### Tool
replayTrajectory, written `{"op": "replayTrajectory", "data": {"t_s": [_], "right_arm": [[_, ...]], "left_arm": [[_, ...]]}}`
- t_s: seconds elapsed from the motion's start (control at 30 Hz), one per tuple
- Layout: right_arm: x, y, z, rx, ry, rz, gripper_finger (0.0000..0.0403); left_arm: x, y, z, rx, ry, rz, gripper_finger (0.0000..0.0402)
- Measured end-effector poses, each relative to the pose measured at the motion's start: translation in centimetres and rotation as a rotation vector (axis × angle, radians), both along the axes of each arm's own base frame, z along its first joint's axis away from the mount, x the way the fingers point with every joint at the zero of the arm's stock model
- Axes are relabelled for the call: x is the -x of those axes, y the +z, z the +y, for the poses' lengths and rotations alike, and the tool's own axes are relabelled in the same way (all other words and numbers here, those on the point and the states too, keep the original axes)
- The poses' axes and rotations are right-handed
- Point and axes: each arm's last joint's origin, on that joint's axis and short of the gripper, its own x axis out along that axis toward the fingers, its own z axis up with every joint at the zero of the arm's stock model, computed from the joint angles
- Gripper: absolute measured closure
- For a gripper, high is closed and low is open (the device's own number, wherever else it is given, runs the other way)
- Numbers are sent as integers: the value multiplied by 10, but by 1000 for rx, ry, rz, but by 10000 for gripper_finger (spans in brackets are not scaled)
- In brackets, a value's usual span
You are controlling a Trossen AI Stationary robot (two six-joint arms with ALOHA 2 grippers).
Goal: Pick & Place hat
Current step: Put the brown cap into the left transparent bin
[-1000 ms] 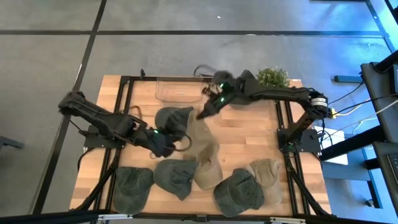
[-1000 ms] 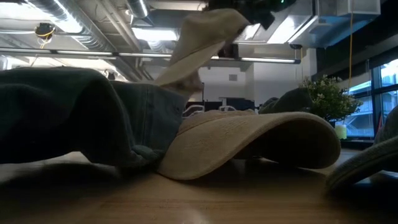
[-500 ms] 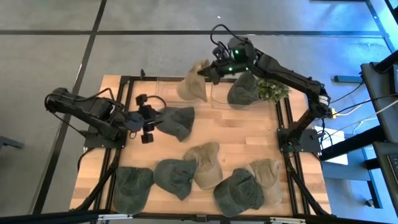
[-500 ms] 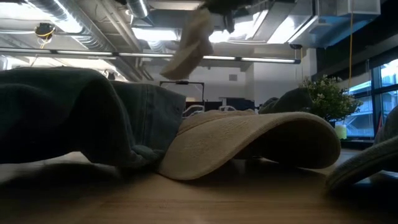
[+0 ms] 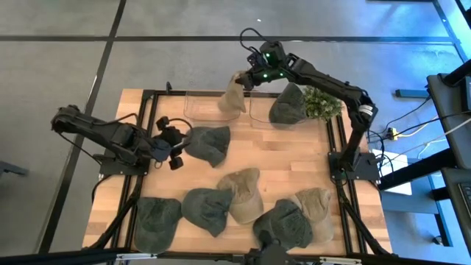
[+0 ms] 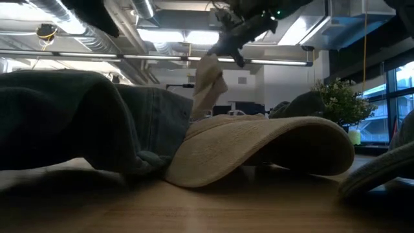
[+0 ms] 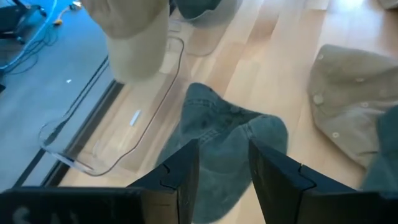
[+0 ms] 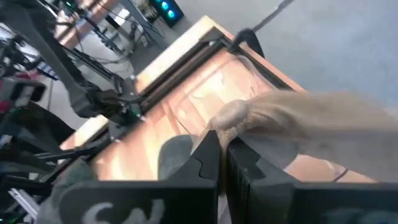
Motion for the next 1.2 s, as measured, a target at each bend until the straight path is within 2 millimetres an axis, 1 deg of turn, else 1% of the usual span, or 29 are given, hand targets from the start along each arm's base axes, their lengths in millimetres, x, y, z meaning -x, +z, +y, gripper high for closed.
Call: {"op": "replayTrajectory", "data": {"t_s": [0.17,0.3,0.37,0.53,0.77,0.9,1.03,1.2], "right_arm": [[-9,-20,-6,-6,12,45,396],[-14,-33,-11,17,2,86,396],[-16,-38,-13,32,-3,105,396],[-18,-50,-14,8,4,155,396],[-21,-60,-16,8,18,186,395],[-21,-61,-16,23,30,191,391],[-20,-62,-15,37,58,206,363],[-18,-64,-14,26,67,233,289]], "left_arm": [[-5,-15,-1,-7,13,-29,270],[-7,-21,-2,-2,14,-47,269],[-8,-23,-2,-1,14,-48,270],[-10,-25,-3,7,14,-75,267],[-10,-25,-3,8,14,-76,271],[-10,-25,-3,8,14,-76,271],[-10,-25,-3,8,14,-76,272],[-10,-25,-3,8,14,-76,272]]}}
